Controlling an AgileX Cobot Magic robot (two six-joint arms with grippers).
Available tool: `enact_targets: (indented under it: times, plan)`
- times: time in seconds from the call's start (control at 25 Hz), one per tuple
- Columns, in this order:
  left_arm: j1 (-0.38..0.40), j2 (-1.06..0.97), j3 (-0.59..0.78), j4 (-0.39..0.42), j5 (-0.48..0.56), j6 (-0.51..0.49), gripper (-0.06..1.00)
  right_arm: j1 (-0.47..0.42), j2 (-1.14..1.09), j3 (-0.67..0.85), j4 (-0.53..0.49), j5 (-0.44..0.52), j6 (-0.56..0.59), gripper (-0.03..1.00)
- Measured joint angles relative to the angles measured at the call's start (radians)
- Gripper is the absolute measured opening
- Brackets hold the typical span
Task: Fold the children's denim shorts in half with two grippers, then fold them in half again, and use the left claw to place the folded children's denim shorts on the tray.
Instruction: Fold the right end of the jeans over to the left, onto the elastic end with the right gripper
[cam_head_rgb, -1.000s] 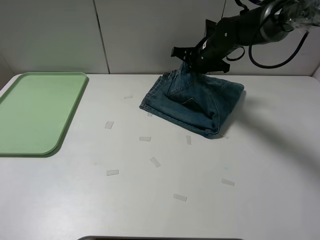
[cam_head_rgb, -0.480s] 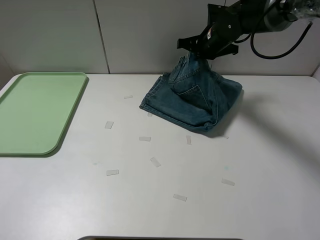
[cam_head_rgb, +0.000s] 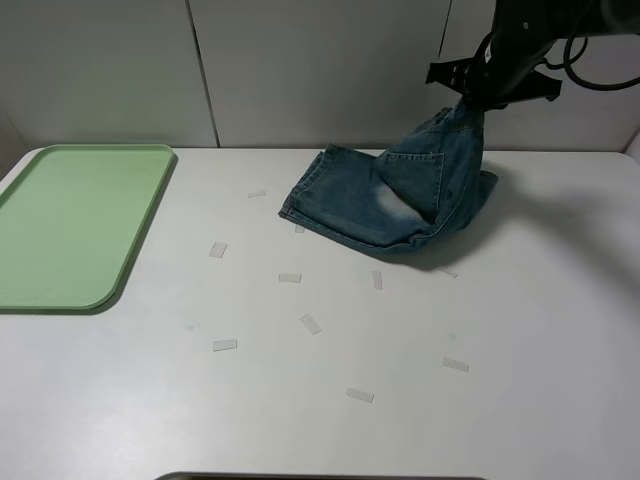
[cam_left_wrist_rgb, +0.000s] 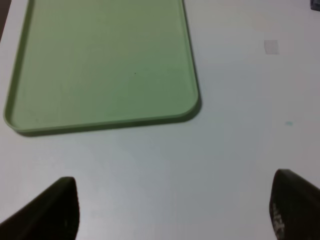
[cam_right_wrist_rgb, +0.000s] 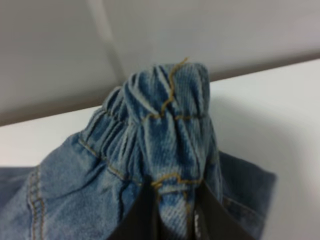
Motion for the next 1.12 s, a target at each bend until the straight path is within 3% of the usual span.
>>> enact_targets:
  times: [0.32,0.56,1.12]
  plan:
    - [0.0,0.0,0.0,0.0,0.0,0.0,0.76,-0.044,-0.052,0.0,-0.111,0.111,0.091,0.04]
    - [0.0,0.0,0.0,0.0,0.0,0.0,0.76,-0.025,-0.061,0.0,-0.133,0.118,0.145,0.04]
    - [0.0,0.0,0.0,0.0,0.001,0.0,0.76,0.161,-0.023,0.0,-0.074,-0.083,0.157,0.04]
